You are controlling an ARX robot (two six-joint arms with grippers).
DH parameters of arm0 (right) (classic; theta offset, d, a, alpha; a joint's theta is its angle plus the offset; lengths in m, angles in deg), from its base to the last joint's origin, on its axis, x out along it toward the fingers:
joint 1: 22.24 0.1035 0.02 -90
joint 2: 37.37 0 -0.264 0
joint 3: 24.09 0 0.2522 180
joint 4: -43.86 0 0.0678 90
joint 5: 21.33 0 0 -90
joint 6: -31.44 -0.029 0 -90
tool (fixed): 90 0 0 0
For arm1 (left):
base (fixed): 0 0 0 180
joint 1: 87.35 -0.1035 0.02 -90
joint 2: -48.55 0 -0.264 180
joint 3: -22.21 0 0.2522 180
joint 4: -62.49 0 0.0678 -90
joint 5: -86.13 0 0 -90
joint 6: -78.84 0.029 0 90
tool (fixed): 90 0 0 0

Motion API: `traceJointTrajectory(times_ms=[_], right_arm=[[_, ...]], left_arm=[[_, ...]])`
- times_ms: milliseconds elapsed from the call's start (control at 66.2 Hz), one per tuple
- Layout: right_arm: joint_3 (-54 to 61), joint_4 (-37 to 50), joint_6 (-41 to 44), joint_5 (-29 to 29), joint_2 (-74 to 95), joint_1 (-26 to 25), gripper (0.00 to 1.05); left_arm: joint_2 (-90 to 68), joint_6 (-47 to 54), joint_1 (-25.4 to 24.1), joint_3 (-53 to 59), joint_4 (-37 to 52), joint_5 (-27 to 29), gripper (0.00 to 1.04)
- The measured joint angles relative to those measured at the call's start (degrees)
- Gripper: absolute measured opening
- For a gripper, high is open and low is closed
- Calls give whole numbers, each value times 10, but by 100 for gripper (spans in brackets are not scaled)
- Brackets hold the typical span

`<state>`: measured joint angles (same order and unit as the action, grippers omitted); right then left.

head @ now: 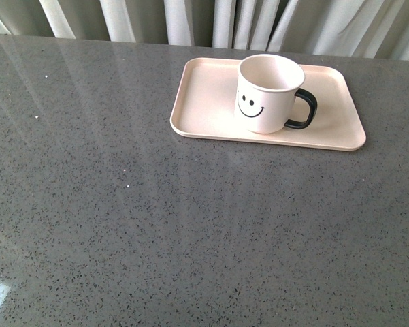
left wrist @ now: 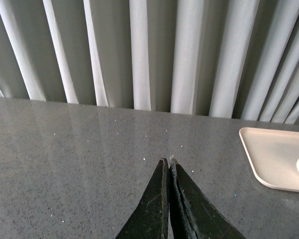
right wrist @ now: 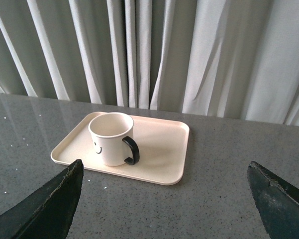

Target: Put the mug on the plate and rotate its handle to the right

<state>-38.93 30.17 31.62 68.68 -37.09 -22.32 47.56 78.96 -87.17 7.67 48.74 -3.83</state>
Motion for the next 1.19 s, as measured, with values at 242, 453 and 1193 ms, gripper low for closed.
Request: traceJointTrajectory(times_ms=[242,453,1193], right_arm=[[0,0,0,0,0,0,96],[0,0,0,0,0,0,96],[-438,9,135,-174,829,-5,96]], left_arm=[[0,0,0,0,0,0,31],[0,0,0,0,0,0,70],[1,0,0,0,0,0,95]])
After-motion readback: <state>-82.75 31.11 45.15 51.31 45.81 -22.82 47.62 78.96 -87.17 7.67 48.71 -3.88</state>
